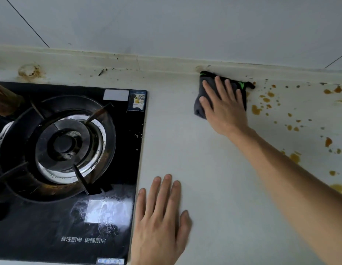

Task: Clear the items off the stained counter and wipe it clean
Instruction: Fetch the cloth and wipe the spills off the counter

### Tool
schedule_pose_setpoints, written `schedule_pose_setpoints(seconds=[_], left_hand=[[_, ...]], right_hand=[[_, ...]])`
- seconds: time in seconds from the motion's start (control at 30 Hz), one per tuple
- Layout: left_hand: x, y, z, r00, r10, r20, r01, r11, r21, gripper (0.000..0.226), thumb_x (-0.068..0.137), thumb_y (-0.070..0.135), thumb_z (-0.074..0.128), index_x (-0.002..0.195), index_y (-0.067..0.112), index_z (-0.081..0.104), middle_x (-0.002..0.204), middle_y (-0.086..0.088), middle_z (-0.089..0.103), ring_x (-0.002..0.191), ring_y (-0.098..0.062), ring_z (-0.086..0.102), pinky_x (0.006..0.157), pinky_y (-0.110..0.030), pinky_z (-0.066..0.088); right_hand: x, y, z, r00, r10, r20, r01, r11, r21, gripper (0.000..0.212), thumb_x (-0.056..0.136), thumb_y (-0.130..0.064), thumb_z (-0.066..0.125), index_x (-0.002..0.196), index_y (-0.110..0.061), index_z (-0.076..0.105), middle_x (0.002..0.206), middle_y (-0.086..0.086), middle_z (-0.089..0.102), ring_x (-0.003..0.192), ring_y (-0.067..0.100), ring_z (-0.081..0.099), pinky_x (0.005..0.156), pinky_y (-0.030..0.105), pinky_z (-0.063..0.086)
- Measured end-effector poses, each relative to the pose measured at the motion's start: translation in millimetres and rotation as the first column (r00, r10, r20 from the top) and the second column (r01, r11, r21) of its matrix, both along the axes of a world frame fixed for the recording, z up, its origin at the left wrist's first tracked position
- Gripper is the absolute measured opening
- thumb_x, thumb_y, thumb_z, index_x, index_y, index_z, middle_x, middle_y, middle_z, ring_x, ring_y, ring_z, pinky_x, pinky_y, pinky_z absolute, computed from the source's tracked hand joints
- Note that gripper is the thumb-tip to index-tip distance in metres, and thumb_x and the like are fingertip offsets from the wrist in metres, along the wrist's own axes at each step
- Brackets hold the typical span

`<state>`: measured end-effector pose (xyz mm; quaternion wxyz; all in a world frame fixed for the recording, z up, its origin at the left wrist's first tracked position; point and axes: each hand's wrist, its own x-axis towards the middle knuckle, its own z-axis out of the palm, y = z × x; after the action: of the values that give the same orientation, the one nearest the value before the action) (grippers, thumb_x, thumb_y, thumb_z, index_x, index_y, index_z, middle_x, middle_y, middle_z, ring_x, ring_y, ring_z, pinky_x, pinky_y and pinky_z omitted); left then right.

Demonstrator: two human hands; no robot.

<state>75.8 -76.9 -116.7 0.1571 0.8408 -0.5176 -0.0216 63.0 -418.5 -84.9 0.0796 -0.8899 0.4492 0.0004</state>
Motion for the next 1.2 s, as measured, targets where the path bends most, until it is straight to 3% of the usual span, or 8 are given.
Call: schedule_pose_setpoints(seconds=[0.17,0.33,0.4,0.57,0.7,0.83,1.0,1.2], left_hand=[[-0.6,-1.8,-0.1,1.0,0.011,0.001,-0.011,1.0,-0.017,0.071,0.093,0.049,0.046,0.159,0.023,0.043,0.172,0.002,0.031,0.159,-0.024,0.031,0.127,-0.052,0.023],[2.3,-0.7,-0.4,1.0,0.002,0.014,-0.002,1.0,-0.006,0.071,0.093,0.05,0.046,0.159,0.025,0.043,0.172,0.004,0.03,0.159,-0.022,0.03,0.128,-0.05,0.021],[2.2,-0.1,-0.2,1.0,0.001,0.016,-0.001,1.0,0.005,0.071,0.093,0.051,0.046,0.159,0.025,0.043,0.172,0.004,0.029,0.16,-0.022,0.029,0.129,-0.051,0.02],[0.7,0.5,0.2,1.0,-0.006,0.022,0.006,1.0,0.012,0.073,0.091,0.047,0.054,0.159,0.025,0.043,0.173,0.004,0.028,0.16,-0.023,0.028,0.129,-0.053,0.02],[0.2,0.5,-0.8,1.0,-0.018,0.025,0.017,0.999,0.027,0.072,0.093,0.047,0.05,0.161,0.026,0.04,0.174,0.003,0.026,0.161,-0.025,0.026,0.129,-0.053,0.016],[2.6,3.7,-1.7,0.999,-0.022,0.033,0.021,0.999,0.029,0.071,0.096,0.049,0.044,0.162,0.026,0.038,0.174,0.003,0.025,0.161,-0.025,0.026,0.13,-0.052,0.014],[1.5,3.7,-0.8,0.999,-0.019,0.049,0.018,0.999,0.035,0.07,0.096,0.048,0.043,0.161,0.025,0.04,0.174,0.003,0.026,0.16,-0.025,0.027,0.13,-0.053,0.016],[-1.0,1.6,-2.7,0.999,0.004,0.044,-0.006,0.999,0.043,0.071,0.093,0.048,0.045,0.16,0.026,0.042,0.173,0.003,0.028,0.16,-0.024,0.029,0.129,-0.054,0.019]], right_hand=[[29.4,11.5,-1.4,0.977,-0.211,0.028,0.211,0.978,-0.005,0.062,0.109,-0.054,0.02,0.167,-0.034,0.018,0.177,0.005,0.008,0.163,0.031,0.005,0.129,0.056,0.003],[43.4,36.3,0.2,0.993,0.114,0.034,-0.115,0.993,0.001,0.061,0.108,-0.057,0.028,0.166,-0.039,0.021,0.176,0.001,0.011,0.163,0.027,0.009,0.129,0.053,0.005],[26.0,19.5,1.7,0.99,0.138,0.022,-0.138,0.99,0.001,0.063,0.107,-0.061,0.027,0.166,-0.041,0.019,0.177,-0.002,0.01,0.163,0.024,0.008,0.13,0.05,0.006],[-44.9,-22.6,0.5,0.991,-0.133,0.016,0.134,0.99,-0.045,0.065,0.108,-0.059,0.026,0.167,-0.035,0.019,0.176,0.004,0.012,0.162,0.029,0.011,0.13,0.053,0.008],[-32.2,-6.5,-1.9,0.954,-0.297,0.022,0.298,0.954,-0.034,0.064,0.108,-0.057,0.022,0.167,-0.034,0.019,0.176,0.01,0.011,0.162,0.034,0.008,0.129,0.058,0.006],[-15.6,33.4,1.4,0.996,-0.082,0.024,0.083,0.996,-0.04,0.062,0.108,-0.056,0.024,0.167,-0.037,0.021,0.176,0.007,0.011,0.162,0.032,0.009,0.129,0.055,0.006],[-93.3,59.0,-3.5,0.998,0.064,0.004,-0.064,0.997,-0.05,0.063,0.107,-0.058,0.023,0.166,-0.037,0.025,0.176,0.002,0.015,0.162,0.028,0.014,0.13,0.052,0.012],[-87.2,-10.8,1.6,0.986,-0.167,0.006,0.167,0.986,-0.023,0.063,0.108,-0.059,0.022,0.167,-0.038,0.017,0.177,0.004,0.009,0.163,0.028,0.007,0.13,0.053,0.006]])
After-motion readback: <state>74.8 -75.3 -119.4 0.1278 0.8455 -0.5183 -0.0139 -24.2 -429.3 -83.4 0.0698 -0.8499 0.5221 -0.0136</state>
